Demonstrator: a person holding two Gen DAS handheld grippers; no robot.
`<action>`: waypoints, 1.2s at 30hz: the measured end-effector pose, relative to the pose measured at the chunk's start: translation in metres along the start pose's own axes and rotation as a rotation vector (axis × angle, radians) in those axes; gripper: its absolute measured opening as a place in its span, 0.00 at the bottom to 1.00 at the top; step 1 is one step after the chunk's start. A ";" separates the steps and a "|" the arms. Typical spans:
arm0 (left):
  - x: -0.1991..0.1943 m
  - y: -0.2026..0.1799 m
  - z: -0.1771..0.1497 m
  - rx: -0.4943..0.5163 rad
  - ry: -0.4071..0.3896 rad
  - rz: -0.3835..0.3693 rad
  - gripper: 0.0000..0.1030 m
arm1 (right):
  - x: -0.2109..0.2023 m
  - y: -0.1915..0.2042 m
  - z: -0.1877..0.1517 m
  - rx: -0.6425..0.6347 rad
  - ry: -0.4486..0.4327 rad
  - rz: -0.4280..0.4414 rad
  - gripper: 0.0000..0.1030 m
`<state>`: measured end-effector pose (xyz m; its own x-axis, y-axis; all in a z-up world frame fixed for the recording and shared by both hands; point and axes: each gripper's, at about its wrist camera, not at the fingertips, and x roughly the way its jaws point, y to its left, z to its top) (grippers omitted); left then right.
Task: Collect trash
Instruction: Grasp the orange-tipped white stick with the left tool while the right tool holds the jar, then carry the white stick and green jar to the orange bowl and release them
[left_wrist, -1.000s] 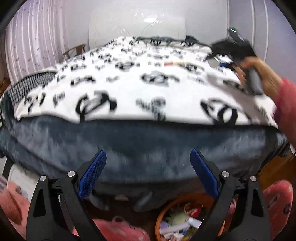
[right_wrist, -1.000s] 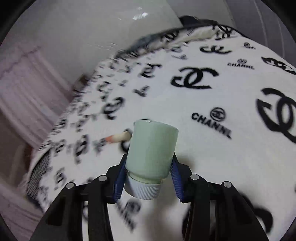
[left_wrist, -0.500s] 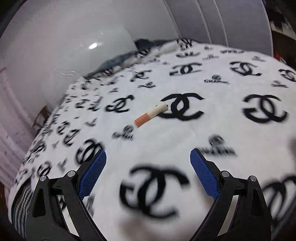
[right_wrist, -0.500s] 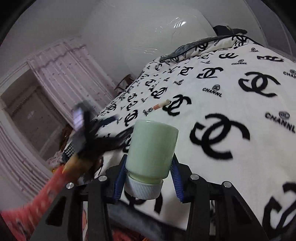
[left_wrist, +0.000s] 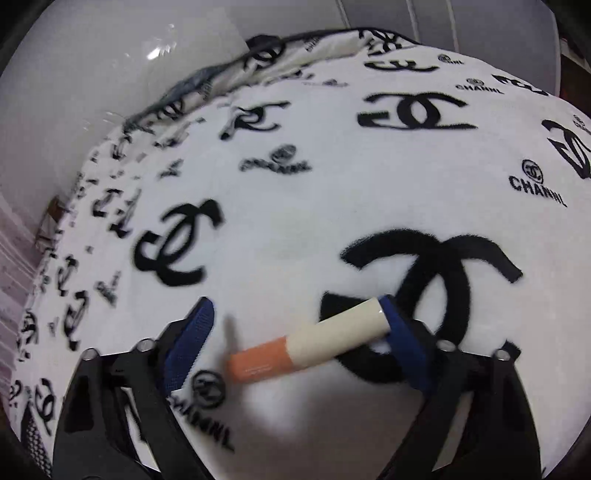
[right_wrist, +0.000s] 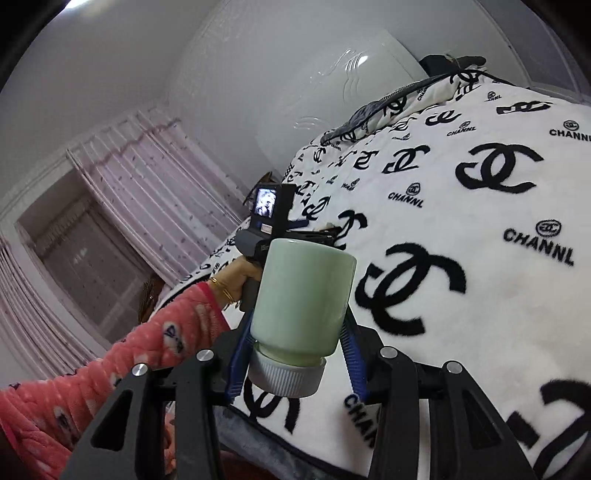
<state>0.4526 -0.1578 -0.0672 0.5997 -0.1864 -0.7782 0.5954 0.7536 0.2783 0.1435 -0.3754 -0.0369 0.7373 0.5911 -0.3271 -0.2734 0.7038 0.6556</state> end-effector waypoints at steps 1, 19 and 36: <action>0.001 -0.001 0.000 -0.007 0.001 -0.035 0.55 | -0.001 -0.001 0.000 0.003 -0.006 -0.002 0.43; -0.066 0.038 -0.013 -0.200 -0.144 -0.017 0.19 | -0.008 0.019 -0.010 0.003 0.005 0.051 0.43; -0.216 0.028 -0.095 -0.337 -0.330 -0.211 0.17 | -0.020 0.070 -0.036 -0.089 0.070 0.016 0.43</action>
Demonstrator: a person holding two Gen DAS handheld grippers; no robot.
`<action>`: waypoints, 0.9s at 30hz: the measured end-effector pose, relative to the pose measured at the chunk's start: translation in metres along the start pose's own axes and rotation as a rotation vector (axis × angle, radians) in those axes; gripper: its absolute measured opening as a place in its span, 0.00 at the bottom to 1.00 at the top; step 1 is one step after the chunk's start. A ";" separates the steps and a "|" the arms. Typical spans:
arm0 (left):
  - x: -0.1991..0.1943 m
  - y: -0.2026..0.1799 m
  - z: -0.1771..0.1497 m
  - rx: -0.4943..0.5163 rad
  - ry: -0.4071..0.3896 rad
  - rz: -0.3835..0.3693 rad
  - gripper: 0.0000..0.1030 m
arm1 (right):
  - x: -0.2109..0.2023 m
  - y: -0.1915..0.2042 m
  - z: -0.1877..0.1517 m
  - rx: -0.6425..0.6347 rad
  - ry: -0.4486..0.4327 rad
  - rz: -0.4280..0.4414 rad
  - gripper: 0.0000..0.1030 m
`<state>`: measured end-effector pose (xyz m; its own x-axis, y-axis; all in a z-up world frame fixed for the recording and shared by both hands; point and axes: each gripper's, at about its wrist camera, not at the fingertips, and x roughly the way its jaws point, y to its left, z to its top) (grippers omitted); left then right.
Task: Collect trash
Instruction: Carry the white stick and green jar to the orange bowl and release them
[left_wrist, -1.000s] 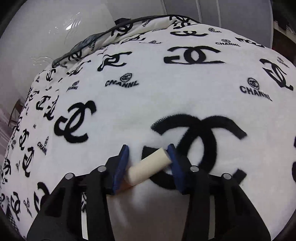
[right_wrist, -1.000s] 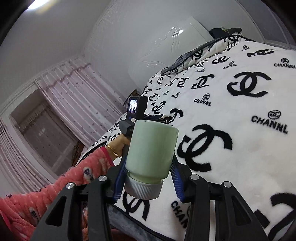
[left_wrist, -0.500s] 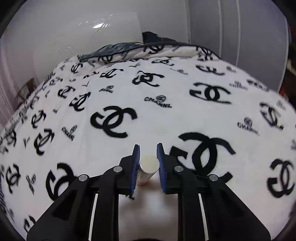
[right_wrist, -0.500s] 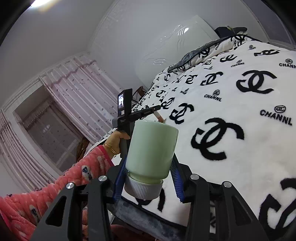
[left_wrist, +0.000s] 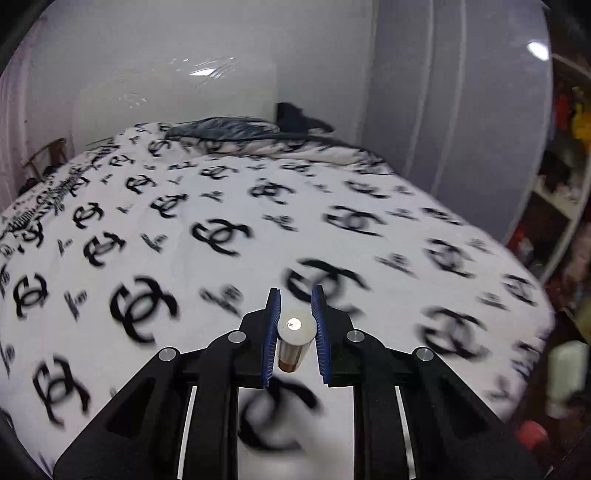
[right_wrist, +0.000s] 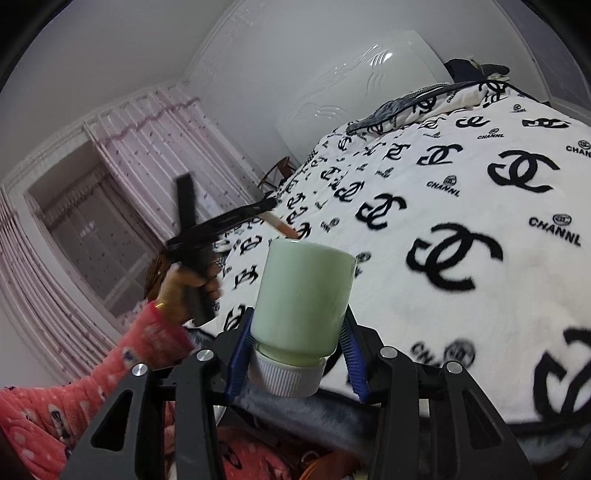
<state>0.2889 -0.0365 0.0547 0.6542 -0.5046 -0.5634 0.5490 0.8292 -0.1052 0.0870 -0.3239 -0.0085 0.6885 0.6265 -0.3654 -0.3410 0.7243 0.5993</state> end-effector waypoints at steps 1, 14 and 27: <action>-0.019 -0.011 -0.012 0.004 -0.010 -0.028 0.17 | -0.001 0.004 -0.004 -0.006 0.007 -0.001 0.43; -0.127 -0.115 -0.218 -0.064 0.187 -0.276 0.17 | 0.003 0.033 -0.131 -0.009 0.291 -0.064 0.43; 0.053 -0.116 -0.410 -0.372 0.816 -0.035 0.17 | 0.115 -0.068 -0.287 0.242 0.770 -0.336 0.46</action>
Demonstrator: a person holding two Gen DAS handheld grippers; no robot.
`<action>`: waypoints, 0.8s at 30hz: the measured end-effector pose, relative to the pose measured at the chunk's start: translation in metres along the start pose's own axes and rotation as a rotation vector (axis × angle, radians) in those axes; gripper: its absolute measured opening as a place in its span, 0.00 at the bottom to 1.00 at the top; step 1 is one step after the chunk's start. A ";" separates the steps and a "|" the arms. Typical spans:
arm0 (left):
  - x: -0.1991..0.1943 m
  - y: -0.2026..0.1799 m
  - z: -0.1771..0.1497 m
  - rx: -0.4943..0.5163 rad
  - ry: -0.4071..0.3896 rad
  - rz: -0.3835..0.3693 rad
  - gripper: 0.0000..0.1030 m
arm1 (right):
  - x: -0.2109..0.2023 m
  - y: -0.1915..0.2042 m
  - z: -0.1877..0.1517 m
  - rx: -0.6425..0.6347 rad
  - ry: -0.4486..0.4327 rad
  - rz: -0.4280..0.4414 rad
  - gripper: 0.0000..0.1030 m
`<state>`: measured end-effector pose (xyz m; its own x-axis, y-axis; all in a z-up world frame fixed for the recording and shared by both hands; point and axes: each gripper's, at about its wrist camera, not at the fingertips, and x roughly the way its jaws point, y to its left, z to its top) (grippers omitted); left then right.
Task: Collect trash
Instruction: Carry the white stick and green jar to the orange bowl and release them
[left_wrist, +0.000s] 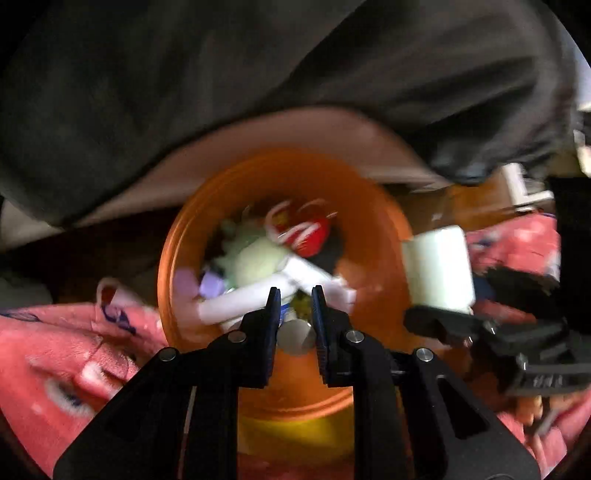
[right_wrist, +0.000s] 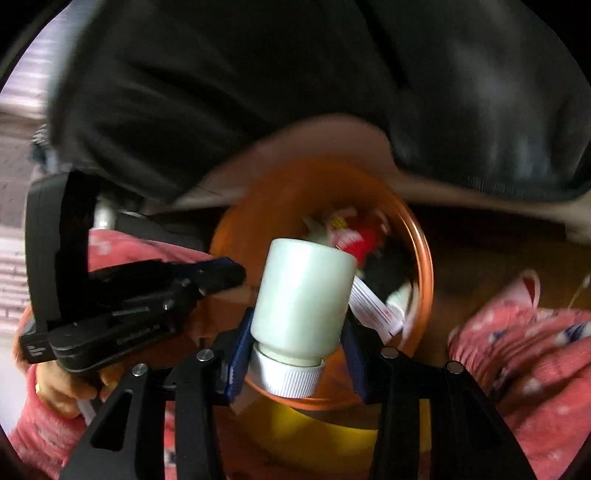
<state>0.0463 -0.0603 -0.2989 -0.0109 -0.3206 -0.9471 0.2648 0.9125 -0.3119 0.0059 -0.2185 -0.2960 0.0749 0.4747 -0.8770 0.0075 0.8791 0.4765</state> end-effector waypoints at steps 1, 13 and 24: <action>0.004 0.004 0.001 -0.021 0.008 0.009 0.20 | 0.004 -0.005 0.001 0.025 0.011 -0.013 0.55; 0.008 0.021 -0.004 -0.096 0.004 0.034 0.65 | 0.006 -0.022 0.006 0.114 -0.004 -0.014 0.66; -0.044 0.005 -0.012 -0.067 -0.174 0.130 0.67 | -0.036 -0.004 -0.003 0.057 -0.179 -0.041 0.72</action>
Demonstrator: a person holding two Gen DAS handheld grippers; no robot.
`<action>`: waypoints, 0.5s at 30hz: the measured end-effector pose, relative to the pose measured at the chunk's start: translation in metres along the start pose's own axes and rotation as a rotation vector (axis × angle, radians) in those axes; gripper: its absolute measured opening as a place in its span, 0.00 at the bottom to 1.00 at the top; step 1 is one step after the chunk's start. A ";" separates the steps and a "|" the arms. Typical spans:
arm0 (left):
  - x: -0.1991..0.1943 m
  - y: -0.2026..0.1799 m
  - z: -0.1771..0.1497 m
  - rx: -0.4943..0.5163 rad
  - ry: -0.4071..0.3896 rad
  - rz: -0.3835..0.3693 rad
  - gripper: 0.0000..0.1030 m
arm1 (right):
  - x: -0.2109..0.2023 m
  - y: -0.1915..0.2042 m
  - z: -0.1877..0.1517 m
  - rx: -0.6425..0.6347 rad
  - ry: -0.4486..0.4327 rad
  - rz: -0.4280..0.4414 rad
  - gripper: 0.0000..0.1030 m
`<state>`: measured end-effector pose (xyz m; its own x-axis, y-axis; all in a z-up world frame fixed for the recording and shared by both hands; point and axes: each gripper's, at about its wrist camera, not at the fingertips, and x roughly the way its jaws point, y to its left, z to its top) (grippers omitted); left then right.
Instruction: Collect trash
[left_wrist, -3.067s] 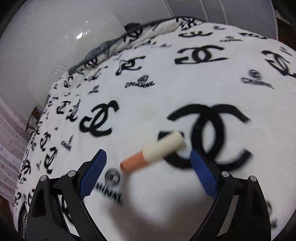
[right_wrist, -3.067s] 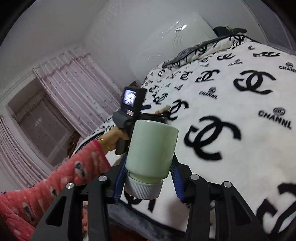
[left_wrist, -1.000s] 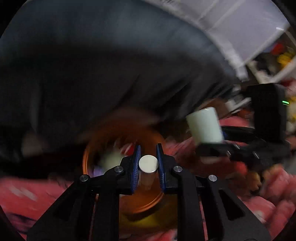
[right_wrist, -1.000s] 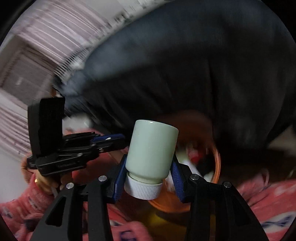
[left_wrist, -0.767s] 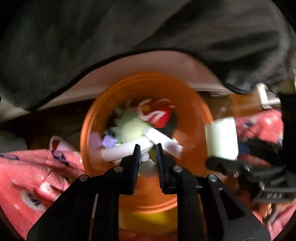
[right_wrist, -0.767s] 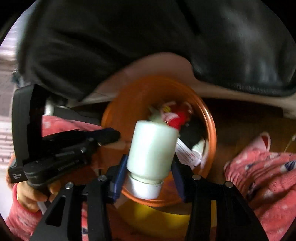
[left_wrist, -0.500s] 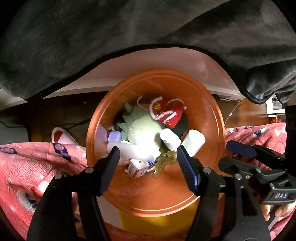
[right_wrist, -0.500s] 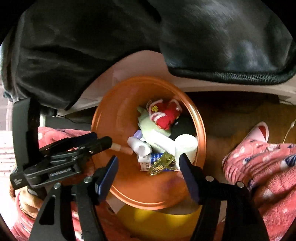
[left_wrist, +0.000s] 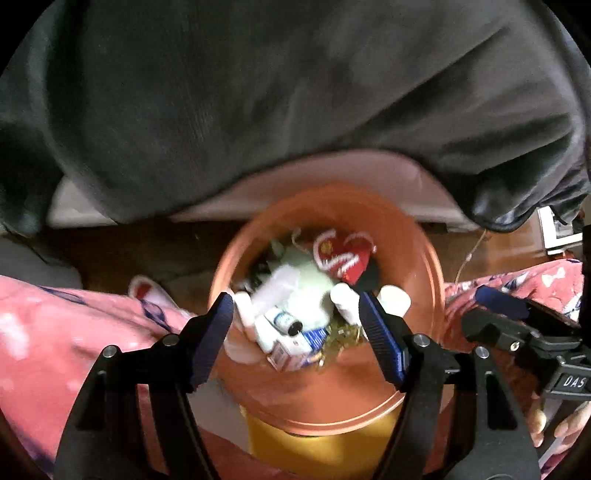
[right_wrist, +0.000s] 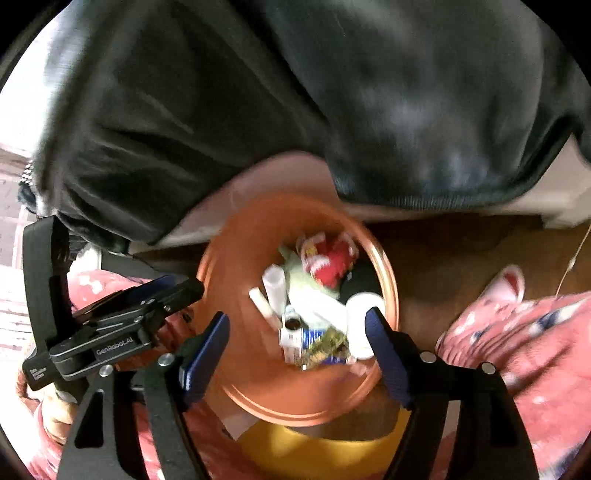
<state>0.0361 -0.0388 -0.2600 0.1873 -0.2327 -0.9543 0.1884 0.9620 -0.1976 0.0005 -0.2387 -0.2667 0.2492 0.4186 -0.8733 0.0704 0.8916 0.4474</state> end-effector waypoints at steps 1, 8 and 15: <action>-0.010 -0.002 0.000 0.008 -0.030 0.009 0.67 | -0.009 0.005 0.000 -0.021 -0.033 -0.006 0.72; -0.104 -0.010 0.005 0.015 -0.295 0.066 0.72 | -0.097 0.048 0.003 -0.188 -0.337 -0.085 0.80; -0.199 -0.022 0.017 0.032 -0.551 0.145 0.84 | -0.192 0.095 0.012 -0.313 -0.636 -0.137 0.95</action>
<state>0.0115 -0.0158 -0.0618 0.6869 -0.1471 -0.7117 0.1505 0.9869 -0.0587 -0.0288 -0.2362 -0.0541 0.7787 0.2027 -0.5938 -0.1150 0.9765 0.1825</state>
